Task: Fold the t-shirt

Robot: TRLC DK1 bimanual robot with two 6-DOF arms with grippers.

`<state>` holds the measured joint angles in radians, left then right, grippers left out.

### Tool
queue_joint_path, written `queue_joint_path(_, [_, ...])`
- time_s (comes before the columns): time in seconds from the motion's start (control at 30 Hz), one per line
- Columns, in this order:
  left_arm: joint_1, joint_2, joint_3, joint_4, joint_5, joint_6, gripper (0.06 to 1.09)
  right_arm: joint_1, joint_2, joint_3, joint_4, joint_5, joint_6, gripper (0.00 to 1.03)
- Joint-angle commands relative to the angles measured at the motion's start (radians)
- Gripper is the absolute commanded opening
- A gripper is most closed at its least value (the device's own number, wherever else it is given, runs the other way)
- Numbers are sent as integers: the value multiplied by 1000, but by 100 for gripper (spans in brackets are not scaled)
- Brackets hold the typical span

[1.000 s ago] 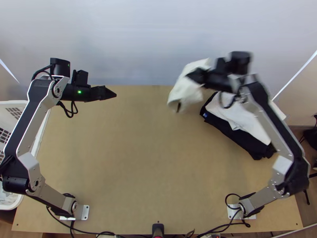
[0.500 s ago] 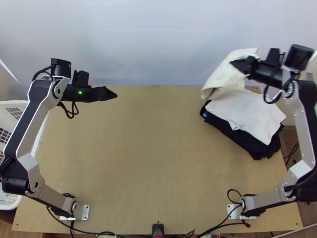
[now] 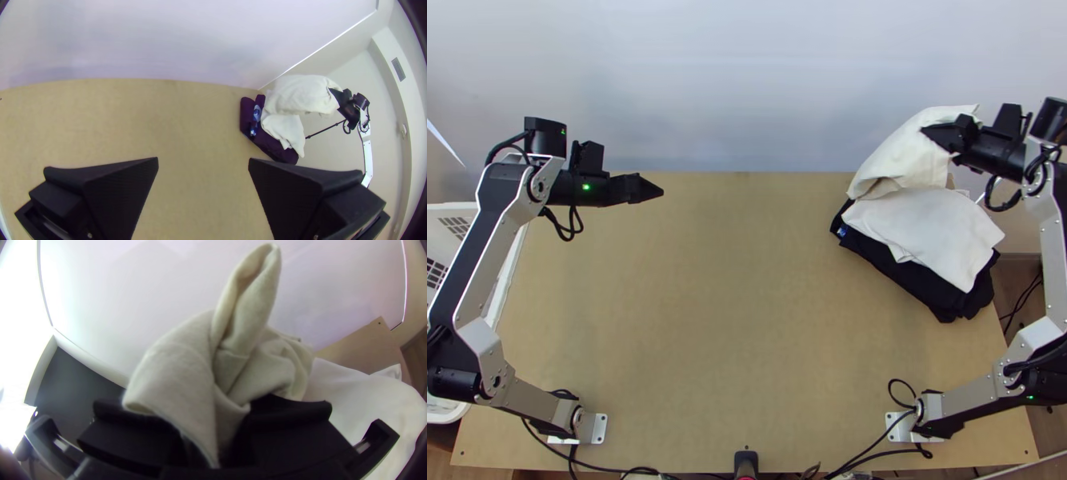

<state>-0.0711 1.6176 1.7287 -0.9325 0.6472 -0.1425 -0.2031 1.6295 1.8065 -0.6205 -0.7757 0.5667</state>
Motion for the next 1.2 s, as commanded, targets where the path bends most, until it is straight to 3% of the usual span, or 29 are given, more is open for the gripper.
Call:
queue_joint_path(0.0, [7,-21,-12,0,0,-5,104,-85,41,-16,-88,-7,-51,3])
queue_joint_path(0.27, [17,-33,-20,-2,0,-3,104,-257,-13,-164,-130,9,-163,3])
queue_joint_path(0.3, [17,-33,-20,-2,0,-2,104,-282,-17,-171,-140,15,-177,11])
queue_joint_path(0.33, [17,-32,-20,-2,0,-2,104,-306,-26,-177,-165,16,-206,30])
queue_joint_path(0.4, [16,-30,-18,-2,0,0,104,-363,-42,-188,-212,46,-248,59])
queue_joint_path(0.47, [13,-28,-12,0,0,0,104,-429,-66,-194,-278,110,-346,100])
queue_joint_path(0.63, [11,-30,-3,0,5,-2,104,-605,-184,-222,-301,311,-541,100])
queue_joint_path(0.8, [2,-18,12,1,6,-3,104,-654,-257,-269,-294,429,-702,100])
queue_joint_path(0.97, [-13,4,71,1,6,-26,104,-614,-313,-286,-226,470,-705,100])
queue_joint_path(1.07, [-12,8,85,4,5,-37,104,-475,-425,-426,25,487,-712,100])
queue_joint_path(1.1, [-7,11,91,6,5,-49,104,-391,-474,-515,200,536,-722,99])
queue_joint_path(1.17, [2,15,103,9,2,-66,104,-223,-513,-628,403,662,-785,99])
